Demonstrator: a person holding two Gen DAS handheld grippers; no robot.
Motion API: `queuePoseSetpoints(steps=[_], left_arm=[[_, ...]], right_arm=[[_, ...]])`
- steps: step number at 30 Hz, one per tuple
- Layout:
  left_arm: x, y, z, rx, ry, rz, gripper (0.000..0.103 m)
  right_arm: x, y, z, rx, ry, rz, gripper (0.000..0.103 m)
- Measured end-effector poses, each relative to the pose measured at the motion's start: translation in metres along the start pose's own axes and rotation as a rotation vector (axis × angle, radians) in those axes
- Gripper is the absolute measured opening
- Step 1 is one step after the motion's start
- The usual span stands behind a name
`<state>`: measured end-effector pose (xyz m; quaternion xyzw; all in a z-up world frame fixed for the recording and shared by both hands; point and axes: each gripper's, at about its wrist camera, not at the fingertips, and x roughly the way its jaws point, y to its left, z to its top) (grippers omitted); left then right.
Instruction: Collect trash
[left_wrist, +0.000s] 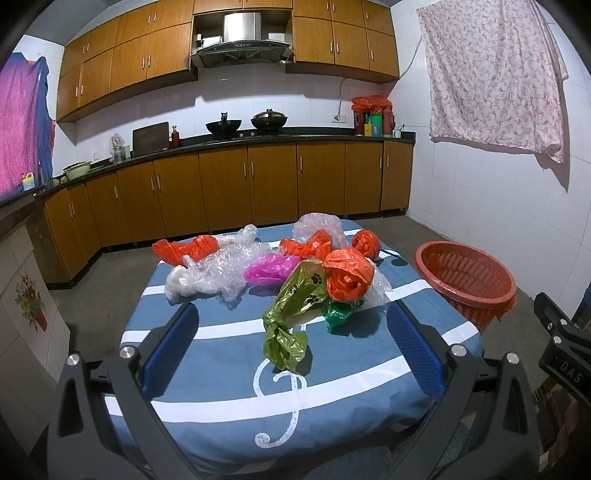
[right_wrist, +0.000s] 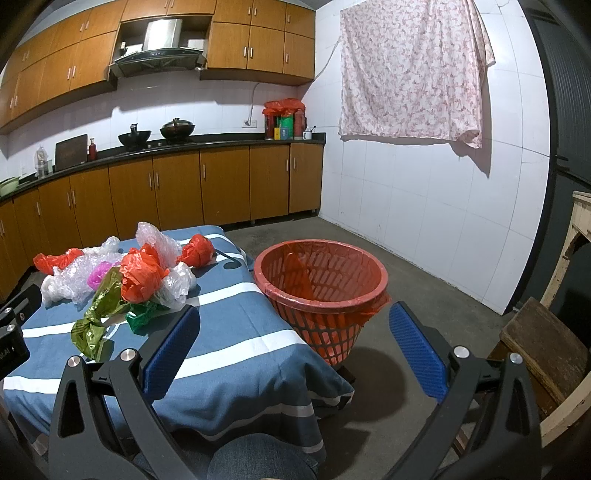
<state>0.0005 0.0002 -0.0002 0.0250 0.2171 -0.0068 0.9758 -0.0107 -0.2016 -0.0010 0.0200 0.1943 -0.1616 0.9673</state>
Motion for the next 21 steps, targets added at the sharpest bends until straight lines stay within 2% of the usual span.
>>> queuePoseSetpoints(steps=[21], left_arm=[[-0.0001,-0.0001,-0.0001,0.000,0.003,-0.001,0.099]], right_arm=[[0.0005,-0.0016,-0.0014,0.001,0.003,0.000,0.101]])
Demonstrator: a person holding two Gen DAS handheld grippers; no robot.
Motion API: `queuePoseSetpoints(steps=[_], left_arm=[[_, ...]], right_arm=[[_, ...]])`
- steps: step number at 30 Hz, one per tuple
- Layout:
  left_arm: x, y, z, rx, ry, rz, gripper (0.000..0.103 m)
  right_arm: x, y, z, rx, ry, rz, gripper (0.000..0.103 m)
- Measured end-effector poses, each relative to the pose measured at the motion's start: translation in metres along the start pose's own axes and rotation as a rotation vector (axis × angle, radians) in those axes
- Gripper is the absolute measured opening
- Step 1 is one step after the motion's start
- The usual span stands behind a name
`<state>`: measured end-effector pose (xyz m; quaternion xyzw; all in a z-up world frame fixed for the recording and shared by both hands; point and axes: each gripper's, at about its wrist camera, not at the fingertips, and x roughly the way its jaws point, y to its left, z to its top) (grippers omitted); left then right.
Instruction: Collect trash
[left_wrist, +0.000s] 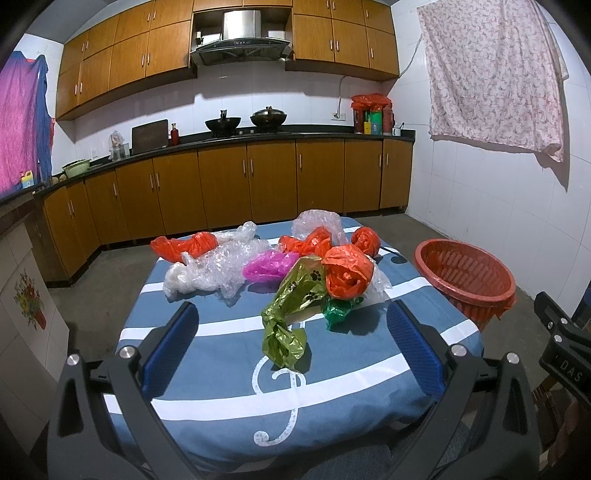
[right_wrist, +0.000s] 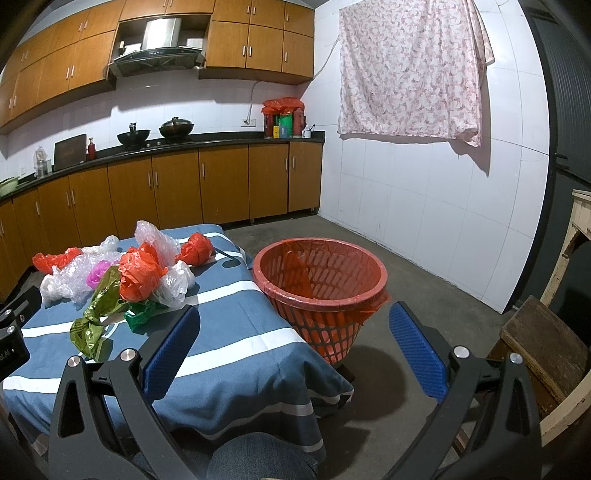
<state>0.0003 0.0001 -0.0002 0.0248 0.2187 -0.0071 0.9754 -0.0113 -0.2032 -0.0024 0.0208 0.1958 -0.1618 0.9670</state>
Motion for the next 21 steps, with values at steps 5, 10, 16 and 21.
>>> queuePoseSetpoints(steps=[5,10,16,21], left_arm=[[0.0004,0.0002,0.0001,-0.001,0.002,0.000,0.099],[-0.0010,-0.0004,-0.0004,-0.001,0.004,0.000,0.099],[-0.0011,-0.0005,-0.0005,-0.002,0.006,-0.001,0.099],[-0.0013,-0.0004,-0.0008,-0.003,0.008,0.001,0.099]], right_arm=[[0.0000,-0.0004,0.0000,0.000,0.000,0.000,0.101],[-0.0001,-0.0011,0.0002,0.000,0.001,0.001,0.101],[-0.0007,-0.0019,0.0018,0.001,0.002,0.001,0.101],[-0.0012,-0.0026,0.0042,0.000,0.006,0.010,0.101]])
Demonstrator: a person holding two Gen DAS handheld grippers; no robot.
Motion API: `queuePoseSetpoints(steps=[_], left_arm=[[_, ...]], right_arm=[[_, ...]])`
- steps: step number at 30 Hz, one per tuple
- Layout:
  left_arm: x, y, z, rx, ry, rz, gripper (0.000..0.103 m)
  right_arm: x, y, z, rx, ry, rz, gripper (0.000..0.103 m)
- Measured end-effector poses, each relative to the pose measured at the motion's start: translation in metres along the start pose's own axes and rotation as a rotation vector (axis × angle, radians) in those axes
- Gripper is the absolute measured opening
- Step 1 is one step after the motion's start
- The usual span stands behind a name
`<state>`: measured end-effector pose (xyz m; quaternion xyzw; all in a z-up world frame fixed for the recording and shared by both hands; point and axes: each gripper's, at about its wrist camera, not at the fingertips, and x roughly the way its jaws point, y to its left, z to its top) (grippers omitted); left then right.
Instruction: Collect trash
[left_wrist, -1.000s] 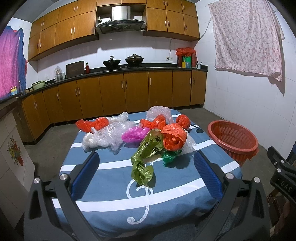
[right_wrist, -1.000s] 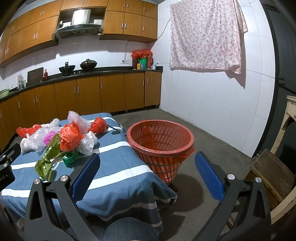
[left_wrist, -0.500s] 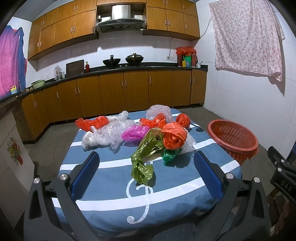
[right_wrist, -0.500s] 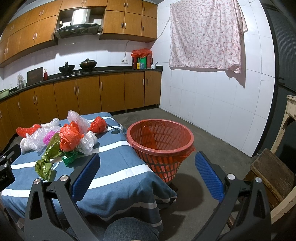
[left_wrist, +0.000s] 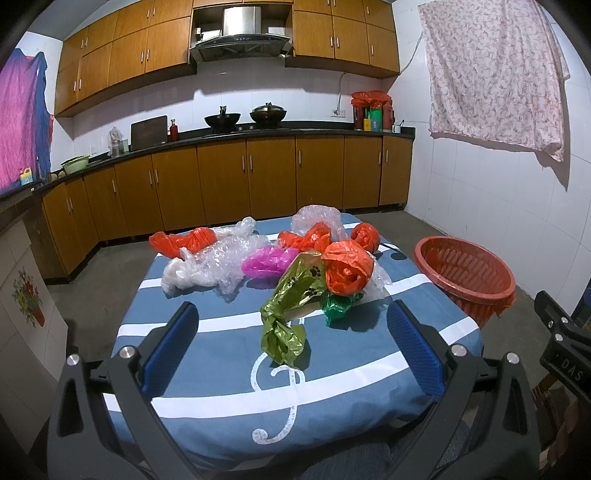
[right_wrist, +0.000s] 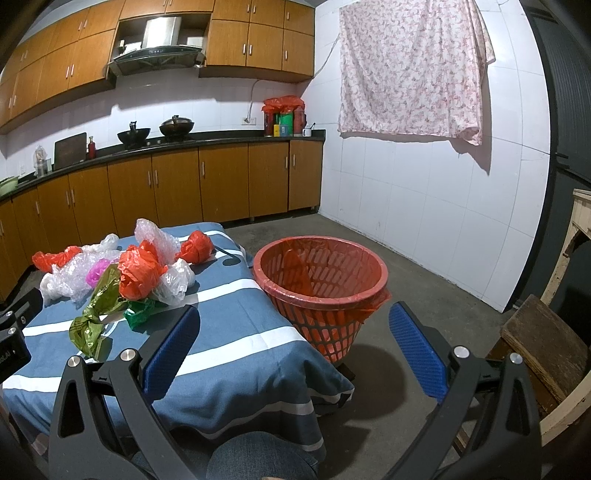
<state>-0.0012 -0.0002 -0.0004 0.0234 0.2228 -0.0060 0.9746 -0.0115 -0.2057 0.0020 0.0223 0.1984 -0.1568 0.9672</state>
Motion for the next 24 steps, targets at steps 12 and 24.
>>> queuePoseSetpoints(steps=[12,24], left_arm=[[0.024,0.034,-0.018,-0.086,0.096,0.062,0.099],[0.035,0.097,-0.022,-0.161,0.107,0.178,0.099]], right_arm=[[0.019,0.008,-0.002,0.004,0.040,0.114,0.101],[0.074,0.090,0.027,-0.041,0.101,0.356,0.089]])
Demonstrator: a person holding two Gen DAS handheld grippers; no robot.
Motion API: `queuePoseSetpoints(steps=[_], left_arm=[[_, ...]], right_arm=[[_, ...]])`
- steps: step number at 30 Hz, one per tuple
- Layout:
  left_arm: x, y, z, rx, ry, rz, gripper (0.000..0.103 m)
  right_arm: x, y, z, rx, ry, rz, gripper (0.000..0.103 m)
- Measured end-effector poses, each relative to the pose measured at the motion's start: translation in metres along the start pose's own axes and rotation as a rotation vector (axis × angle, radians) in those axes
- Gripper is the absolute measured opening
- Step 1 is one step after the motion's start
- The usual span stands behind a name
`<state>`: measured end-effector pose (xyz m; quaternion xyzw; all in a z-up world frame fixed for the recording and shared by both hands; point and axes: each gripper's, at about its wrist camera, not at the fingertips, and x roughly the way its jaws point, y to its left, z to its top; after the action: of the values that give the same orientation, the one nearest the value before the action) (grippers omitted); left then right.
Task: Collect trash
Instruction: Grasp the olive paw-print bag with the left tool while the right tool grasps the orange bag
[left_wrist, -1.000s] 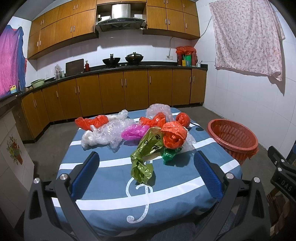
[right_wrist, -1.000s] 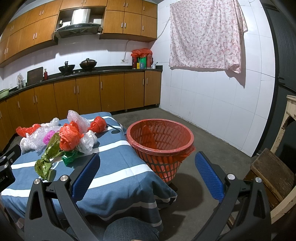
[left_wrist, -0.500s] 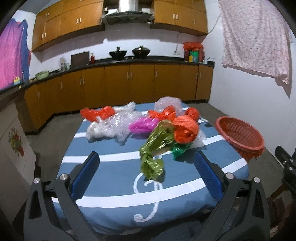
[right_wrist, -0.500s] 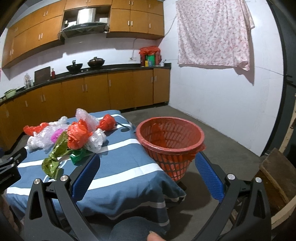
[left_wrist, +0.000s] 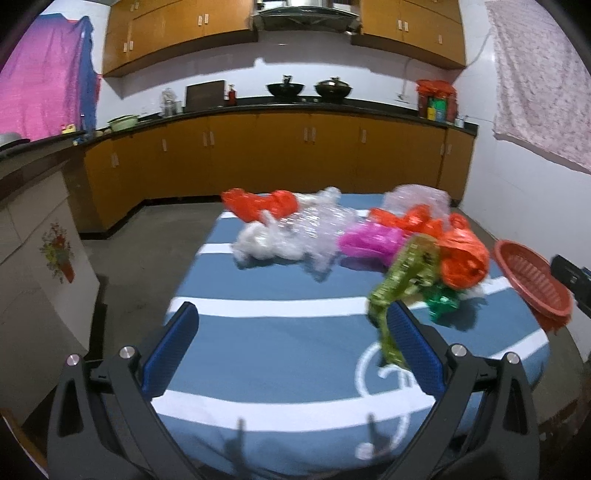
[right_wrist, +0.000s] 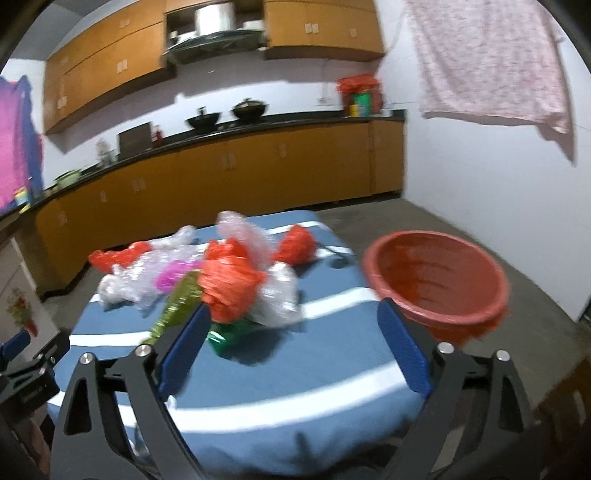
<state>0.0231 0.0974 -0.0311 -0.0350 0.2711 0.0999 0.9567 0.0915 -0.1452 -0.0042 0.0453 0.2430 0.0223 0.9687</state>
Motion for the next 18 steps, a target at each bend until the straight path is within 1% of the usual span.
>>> queuePoseSetpoints(steps=[3,5,10,13,15,17,18], left_arm=[[0.008,0.016,0.005,-0.035,0.003,0.013,0.099],[0.010,0.025,0.007,-0.052,0.009,0.018,0.099],[0.029,0.037,0.008,-0.076,0.030,0.009,0.099],[0.039,0.042,0.008,-0.089,0.042,-0.004,0.099],[0.044,0.044,0.008,-0.095,0.048,-0.014,0.099],[0.049,0.043,0.008,-0.096,0.052,-0.025,0.099],[0.052,0.040,0.009,-0.095,0.054,-0.029,0.099]], right_arm=[[0.026,0.020,0.008,-0.024,0.023,0.046,0.089],[0.042,0.030,0.010,-0.044,0.041,0.055,0.089],[0.083,0.043,0.009,-0.083,0.111,0.033,0.089],[0.102,0.040,0.007,-0.082,0.155,0.020,0.089],[0.109,0.039,0.006,-0.082,0.175,0.019,0.082],[0.114,0.037,0.005,-0.083,0.197,0.029,0.065],[0.114,0.038,0.004,-0.082,0.204,0.043,0.061]])
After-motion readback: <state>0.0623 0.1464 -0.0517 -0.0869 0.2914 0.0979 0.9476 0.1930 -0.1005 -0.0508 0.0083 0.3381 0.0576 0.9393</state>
